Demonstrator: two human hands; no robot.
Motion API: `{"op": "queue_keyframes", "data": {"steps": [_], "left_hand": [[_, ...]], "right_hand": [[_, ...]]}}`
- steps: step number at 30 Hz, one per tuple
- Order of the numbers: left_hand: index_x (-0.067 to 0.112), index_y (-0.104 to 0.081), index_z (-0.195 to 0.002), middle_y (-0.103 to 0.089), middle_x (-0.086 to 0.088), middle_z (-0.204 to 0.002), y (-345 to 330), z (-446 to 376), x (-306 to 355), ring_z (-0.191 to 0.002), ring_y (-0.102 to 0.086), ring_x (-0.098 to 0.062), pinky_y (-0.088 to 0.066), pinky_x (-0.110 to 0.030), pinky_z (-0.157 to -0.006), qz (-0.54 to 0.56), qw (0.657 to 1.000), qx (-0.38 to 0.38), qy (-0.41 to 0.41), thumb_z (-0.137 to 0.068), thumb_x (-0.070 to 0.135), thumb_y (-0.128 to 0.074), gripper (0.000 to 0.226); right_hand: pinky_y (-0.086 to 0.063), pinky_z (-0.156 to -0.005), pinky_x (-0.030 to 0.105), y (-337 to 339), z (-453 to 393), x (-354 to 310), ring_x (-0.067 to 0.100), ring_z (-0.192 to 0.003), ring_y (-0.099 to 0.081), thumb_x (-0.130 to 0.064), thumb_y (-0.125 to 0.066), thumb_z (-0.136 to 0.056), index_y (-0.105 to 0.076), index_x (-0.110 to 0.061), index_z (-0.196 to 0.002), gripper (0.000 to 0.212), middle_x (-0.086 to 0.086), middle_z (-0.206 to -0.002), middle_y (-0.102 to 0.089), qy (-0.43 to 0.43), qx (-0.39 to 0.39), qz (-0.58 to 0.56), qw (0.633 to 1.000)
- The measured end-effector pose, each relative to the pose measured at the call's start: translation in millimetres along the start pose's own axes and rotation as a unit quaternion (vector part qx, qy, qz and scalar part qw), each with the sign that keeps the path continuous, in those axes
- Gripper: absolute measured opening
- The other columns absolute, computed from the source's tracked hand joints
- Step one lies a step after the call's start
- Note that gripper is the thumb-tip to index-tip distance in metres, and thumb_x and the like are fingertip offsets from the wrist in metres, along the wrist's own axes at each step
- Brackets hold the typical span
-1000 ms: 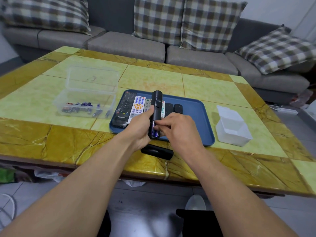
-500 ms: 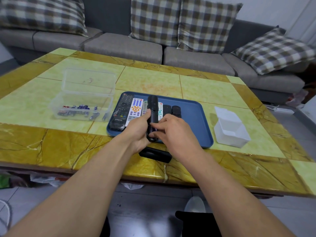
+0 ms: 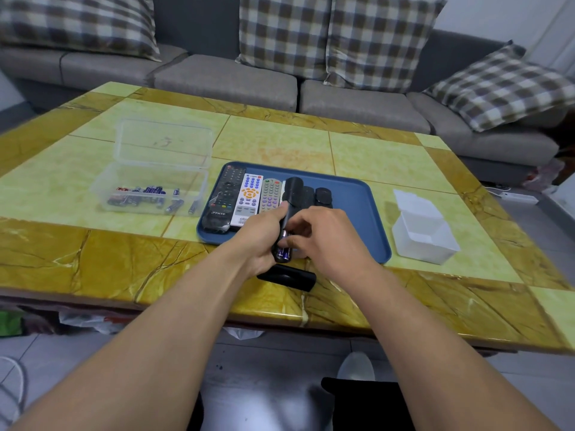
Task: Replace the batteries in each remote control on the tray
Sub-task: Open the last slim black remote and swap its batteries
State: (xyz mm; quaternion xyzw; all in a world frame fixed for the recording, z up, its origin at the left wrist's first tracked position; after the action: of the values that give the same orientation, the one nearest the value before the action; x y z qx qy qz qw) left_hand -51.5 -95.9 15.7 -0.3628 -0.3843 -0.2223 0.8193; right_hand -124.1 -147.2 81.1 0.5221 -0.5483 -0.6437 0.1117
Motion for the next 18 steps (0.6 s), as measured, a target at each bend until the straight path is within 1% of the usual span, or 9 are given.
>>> {"op": "queue_keyframes", "data": {"steps": [2,4,5,7,9,12,13,15,18], "left_hand": [[0.009,-0.065,-0.096,-0.068,-0.006,-0.065,-2.6,-1.7,-1.1,-0.047,-0.062,-0.017,-0.059,-0.037,-0.051,-0.014,1.000,-0.010,-0.008,-0.107,0.031,-0.045,0.031],[0.011,-0.066,-0.101,-0.071,-0.008,-0.072,-3.1,-3.4,-2.5,-0.057,-0.067,-0.020,-0.059,-0.048,-0.069,-0.028,0.999,-0.013,-0.013,-0.107,0.033,-0.045,0.031],[0.011,-0.066,-0.103,-0.072,-0.009,-0.077,-3.1,-3.8,-2.9,-0.061,-0.068,-0.022,-0.059,-0.050,-0.073,-0.034,0.999,-0.012,-0.014,-0.107,0.034,-0.045,0.031],[0.010,-0.067,-0.106,-0.074,-0.013,-0.087,-3.5,-3.1,-3.6,-0.072,-0.069,-0.027,-0.057,-0.054,-0.079,-0.048,0.999,-0.008,-0.016,-0.107,0.034,-0.045,0.033],[0.008,-0.066,-0.108,-0.073,-0.019,-0.096,-4.1,-1.5,-4.2,-0.082,-0.068,-0.034,-0.056,-0.058,-0.084,-0.062,0.998,-0.007,-0.016,-0.106,0.034,-0.045,0.033],[0.007,-0.065,-0.109,-0.069,-0.024,-0.101,-4.8,0.3,-5.1,-0.080,-0.067,-0.035,-0.056,-0.059,-0.076,-0.070,0.998,-0.002,-0.010,-0.106,0.033,-0.046,0.033],[0.007,-0.065,-0.108,-0.068,-0.023,-0.101,-4.7,1.2,-5.2,-0.083,-0.066,-0.036,-0.056,-0.058,-0.077,-0.073,0.997,0.003,-0.011,-0.106,0.033,-0.045,0.033],[0.007,-0.065,-0.107,-0.068,-0.022,-0.100,-3.0,0.7,-4.1,-0.089,-0.064,-0.036,-0.055,-0.061,-0.083,-0.076,0.997,0.013,-0.017,-0.106,0.034,-0.046,0.033],[0.005,-0.062,-0.120,-0.069,-0.022,-0.105,1.1,-3.1,-3.7,-0.095,-0.065,-0.036,-0.051,-0.068,-0.092,-0.082,0.996,0.025,-0.025,-0.105,0.037,-0.049,0.037]], "right_hand": [[-0.059,-0.070,0.037,1.3,-0.6,7.9,0.010,-0.073,-0.067,-0.028,-0.086,-0.074,-0.072,-0.023,-0.081,0.016,-0.009,-0.073,-0.070,-0.030,0.005,-0.032,0.999],[-0.058,-0.065,0.028,1.5,0.8,13.2,0.005,-0.067,-0.066,-0.029,-0.087,-0.073,-0.072,-0.022,-0.081,0.019,-0.008,-0.071,-0.071,-0.049,0.009,-0.054,0.997],[-0.057,-0.061,0.022,2.0,1.9,15.1,0.004,-0.065,-0.066,-0.030,-0.087,-0.074,-0.072,-0.021,-0.081,0.019,-0.008,-0.070,-0.071,-0.056,0.012,-0.062,0.996],[-0.049,-0.053,0.014,3.7,3.4,18.7,0.003,-0.063,-0.065,-0.030,-0.086,-0.076,-0.073,-0.019,-0.079,0.017,-0.007,-0.069,-0.071,-0.069,0.024,-0.078,0.994],[-0.046,-0.051,0.013,5.2,4.0,21.8,0.003,-0.060,-0.065,-0.032,-0.083,-0.078,-0.075,-0.019,-0.076,0.016,-0.007,-0.067,-0.071,-0.083,0.043,-0.086,0.992],[-0.049,-0.054,0.016,2.9,4.8,25.2,0.004,-0.060,-0.066,-0.033,-0.081,-0.080,-0.075,-0.019,-0.074,0.016,-0.007,-0.066,-0.071,-0.103,0.058,-0.100,0.988],[-0.049,-0.054,0.016,1.8,5.6,25.8,0.004,-0.060,-0.066,-0.032,-0.081,-0.080,-0.075,-0.019,-0.074,0.016,-0.007,-0.065,-0.071,-0.108,0.059,-0.104,0.987],[-0.049,-0.053,0.016,1.3,6.0,27.4,0.005,-0.061,-0.068,-0.031,-0.080,-0.080,-0.074,-0.019,-0.073,0.016,-0.006,-0.065,-0.071,-0.120,0.060,-0.122,0.983],[-0.055,-0.057,0.018,3.5,7.5,31.5,0.008,-0.064,-0.071,-0.031,-0.081,-0.079,-0.074,-0.019,-0.072,0.016,-0.004,-0.066,-0.073,-0.138,0.067,-0.157,0.975]]}}
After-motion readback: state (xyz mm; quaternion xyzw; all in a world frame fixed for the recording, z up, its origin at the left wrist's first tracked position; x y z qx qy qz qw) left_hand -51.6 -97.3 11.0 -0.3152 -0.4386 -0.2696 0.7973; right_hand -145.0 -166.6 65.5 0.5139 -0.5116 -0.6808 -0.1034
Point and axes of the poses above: each hand's wrist, its own z-axis away from the middle knuckle, its own y-axis out of the back of the hand, x = y × z, the point moved 9 cm from there along -z, towards the middle knuckle
